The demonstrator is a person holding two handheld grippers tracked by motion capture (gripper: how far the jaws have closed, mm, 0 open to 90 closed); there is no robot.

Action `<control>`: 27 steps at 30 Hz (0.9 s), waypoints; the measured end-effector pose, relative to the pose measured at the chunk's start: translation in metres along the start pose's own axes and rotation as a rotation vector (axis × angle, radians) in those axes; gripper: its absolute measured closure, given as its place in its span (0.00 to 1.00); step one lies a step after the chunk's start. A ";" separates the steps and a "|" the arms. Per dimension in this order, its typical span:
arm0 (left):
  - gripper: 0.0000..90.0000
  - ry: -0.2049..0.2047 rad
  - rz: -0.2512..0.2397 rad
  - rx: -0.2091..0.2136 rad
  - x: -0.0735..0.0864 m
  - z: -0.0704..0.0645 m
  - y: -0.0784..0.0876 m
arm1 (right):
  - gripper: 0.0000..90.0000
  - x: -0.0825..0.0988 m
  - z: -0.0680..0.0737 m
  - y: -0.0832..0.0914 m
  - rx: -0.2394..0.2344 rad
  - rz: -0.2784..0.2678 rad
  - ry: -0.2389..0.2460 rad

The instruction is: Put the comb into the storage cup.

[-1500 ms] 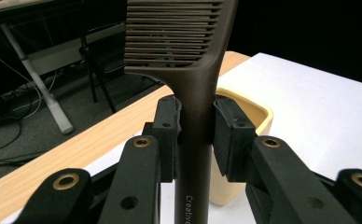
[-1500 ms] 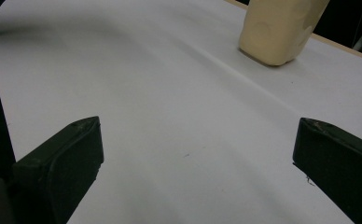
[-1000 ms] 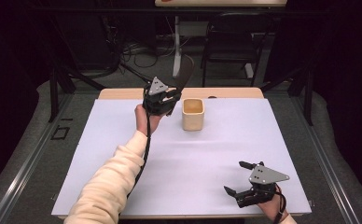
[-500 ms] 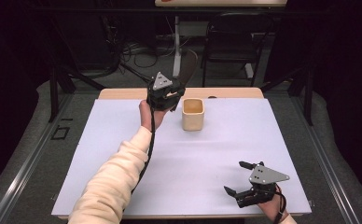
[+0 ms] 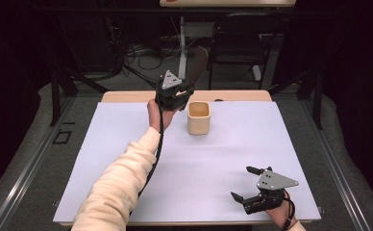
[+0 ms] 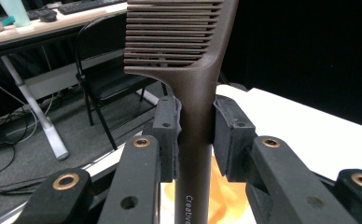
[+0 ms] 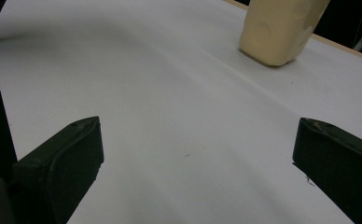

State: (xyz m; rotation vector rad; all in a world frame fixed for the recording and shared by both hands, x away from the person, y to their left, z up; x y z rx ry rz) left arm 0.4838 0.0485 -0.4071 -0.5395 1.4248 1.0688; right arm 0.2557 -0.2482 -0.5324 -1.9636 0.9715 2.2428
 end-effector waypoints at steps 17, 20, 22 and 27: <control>0.80 -0.015 -0.028 0.002 -0.010 -0.011 -0.007 | 0.02 0.000 0.000 0.000 -0.001 -0.003 -0.001; 0.80 -0.013 -0.030 0.003 -0.010 -0.013 -0.009 | 0.02 0.000 0.000 0.000 0.000 -0.003 -0.002; 0.80 -0.016 -0.033 0.004 -0.010 -0.014 -0.010 | 0.02 0.000 0.000 0.000 -0.001 -0.003 -0.002; 0.80 -0.017 -0.044 0.007 -0.010 -0.017 -0.013 | 0.02 0.000 0.000 0.000 -0.001 -0.004 -0.001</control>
Point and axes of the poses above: each handheld gripper's, and its own axes: y roughly backward along the jaws, x roughly out of its underside, z roughly to its left, the point moved 1 cm from there along -y, roughly forward along the jaws, and after that the axes turned 14 degrees about -x, right-handed, at the moved point
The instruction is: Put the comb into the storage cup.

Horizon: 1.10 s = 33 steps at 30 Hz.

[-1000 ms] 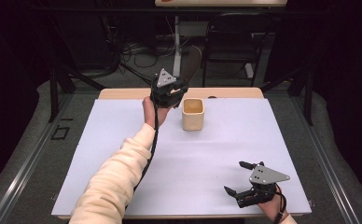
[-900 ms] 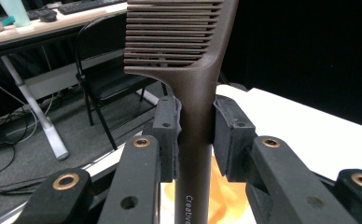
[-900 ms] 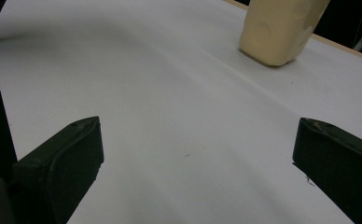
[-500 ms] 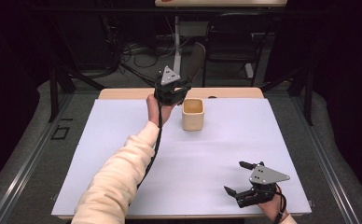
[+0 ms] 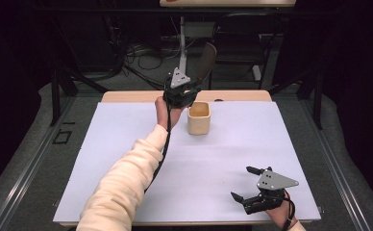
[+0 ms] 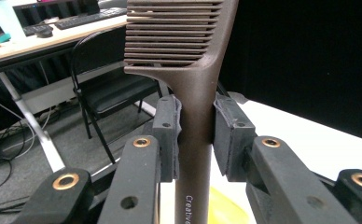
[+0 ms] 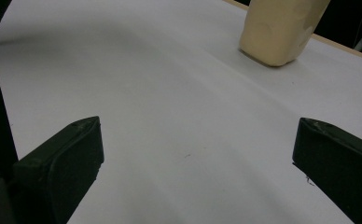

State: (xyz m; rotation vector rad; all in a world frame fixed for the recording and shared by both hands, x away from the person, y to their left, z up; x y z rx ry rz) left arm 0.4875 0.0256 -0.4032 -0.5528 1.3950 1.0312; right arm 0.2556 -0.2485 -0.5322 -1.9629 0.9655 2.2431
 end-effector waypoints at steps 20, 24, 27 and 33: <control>0.80 0.038 -0.047 0.021 0.010 -0.010 -0.012 | 0.02 0.000 0.000 0.001 -0.002 0.002 -0.001; 0.80 0.052 -0.049 0.020 0.016 -0.011 -0.016 | 0.02 0.000 0.000 0.001 -0.004 0.004 -0.001; 0.80 0.055 -0.039 0.020 0.020 -0.011 -0.018 | 0.02 0.000 0.001 0.001 -0.003 0.000 -0.002; 0.80 0.063 -0.025 0.015 0.026 -0.009 -0.023 | 0.02 0.000 0.001 0.001 -0.004 -0.001 -0.001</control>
Point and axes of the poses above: each handheld gripper's, and its own axes: y roughly backward along the jaws, x roughly out of its underside, z roughly to its left, the point moved 1 cm from there along -y, roughly forward along the jaws, and after that the axes turned 14 degrees about -x, right-handed, at the moved point
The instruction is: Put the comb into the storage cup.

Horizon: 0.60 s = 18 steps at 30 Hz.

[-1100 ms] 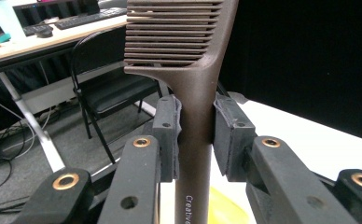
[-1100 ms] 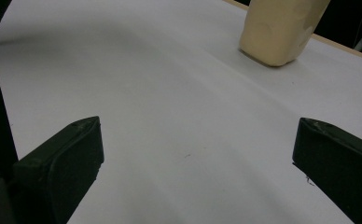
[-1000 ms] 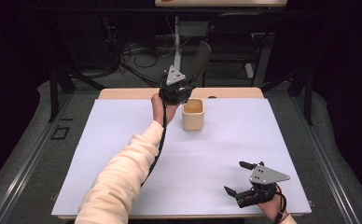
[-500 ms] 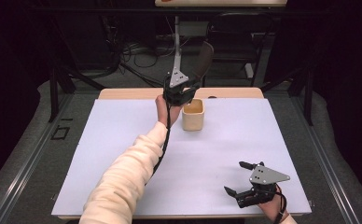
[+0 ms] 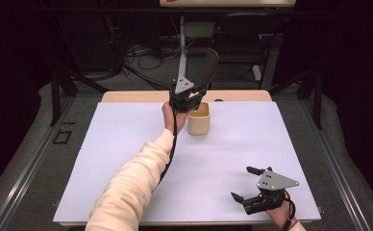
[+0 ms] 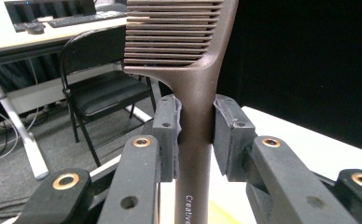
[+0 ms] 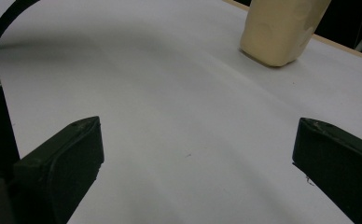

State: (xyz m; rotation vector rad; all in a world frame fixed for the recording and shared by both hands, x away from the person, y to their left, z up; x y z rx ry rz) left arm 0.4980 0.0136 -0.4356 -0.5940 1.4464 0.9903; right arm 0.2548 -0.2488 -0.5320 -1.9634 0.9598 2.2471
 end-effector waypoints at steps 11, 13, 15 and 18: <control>0.80 0.009 0.017 -0.005 0.009 0.003 -0.005 | 0.02 0.000 0.000 0.000 0.002 0.001 0.002; 0.80 0.008 0.022 -0.006 0.010 0.004 -0.006 | 0.02 0.000 0.000 0.000 0.001 0.001 0.001; 0.80 0.006 0.034 -0.005 0.012 0.004 -0.007 | 0.02 0.000 0.000 0.000 0.002 -0.001 0.003; 0.80 0.009 0.036 -0.005 0.013 0.004 -0.008 | 0.02 0.000 0.000 0.000 0.002 -0.001 0.003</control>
Point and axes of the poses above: each handheld gripper's, and its own axes: y roughly backward along the jaws, x roughly out of its underside, z roughly to its left, the point moved 1 cm from there along -y, roughly forward along the jaws, and after that the axes turned 14 degrees about -x, right-handed, at the moved point
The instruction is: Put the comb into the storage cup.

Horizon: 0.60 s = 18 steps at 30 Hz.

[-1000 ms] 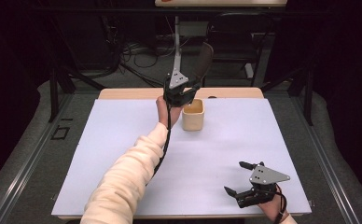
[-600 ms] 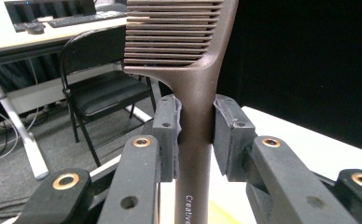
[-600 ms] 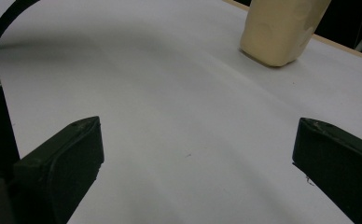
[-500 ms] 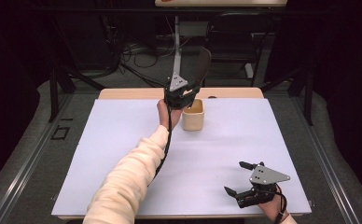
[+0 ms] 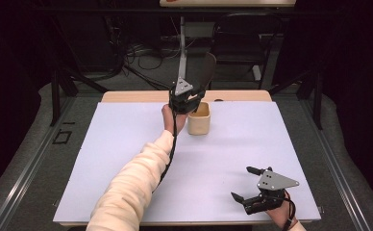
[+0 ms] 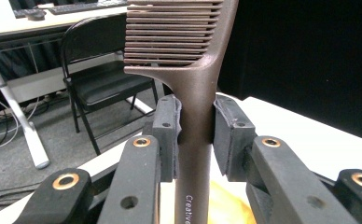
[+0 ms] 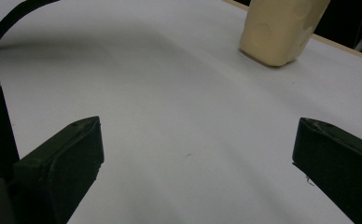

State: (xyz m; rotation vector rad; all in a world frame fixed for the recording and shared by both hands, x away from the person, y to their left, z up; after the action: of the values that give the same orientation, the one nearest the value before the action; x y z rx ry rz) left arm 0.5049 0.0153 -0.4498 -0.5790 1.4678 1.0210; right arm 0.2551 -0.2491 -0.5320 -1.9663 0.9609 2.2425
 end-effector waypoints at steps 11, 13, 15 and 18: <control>0.80 -0.005 0.022 -0.002 0.010 0.001 -0.005 | 0.02 0.000 0.000 0.000 -0.001 0.005 -0.005; 0.80 -0.002 0.024 -0.001 0.012 0.002 -0.006 | 0.02 0.000 0.000 0.000 -0.001 0.004 -0.004; 0.80 -0.003 0.030 -0.004 0.013 0.002 -0.006 | 0.02 0.000 0.000 0.000 -0.001 0.004 -0.004; 0.80 0.000 0.038 0.004 0.015 0.003 -0.008 | 0.02 0.000 0.000 0.000 -0.001 0.005 -0.004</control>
State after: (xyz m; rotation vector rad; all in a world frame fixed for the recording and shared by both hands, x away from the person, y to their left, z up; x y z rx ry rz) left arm 0.5099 0.0170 -0.4664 -0.5503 1.4852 1.0470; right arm 0.2552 -0.2491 -0.5323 -1.9611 0.9658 2.2494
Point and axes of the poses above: each handheld gripper's, and its own axes: y roughly backward along the jaws, x roughly out of its underside, z roughly to its left, the point moved 1 cm from there along -y, roughly forward along the jaws, and after that the axes turned 14 degrees about -x, right-handed, at the moved point
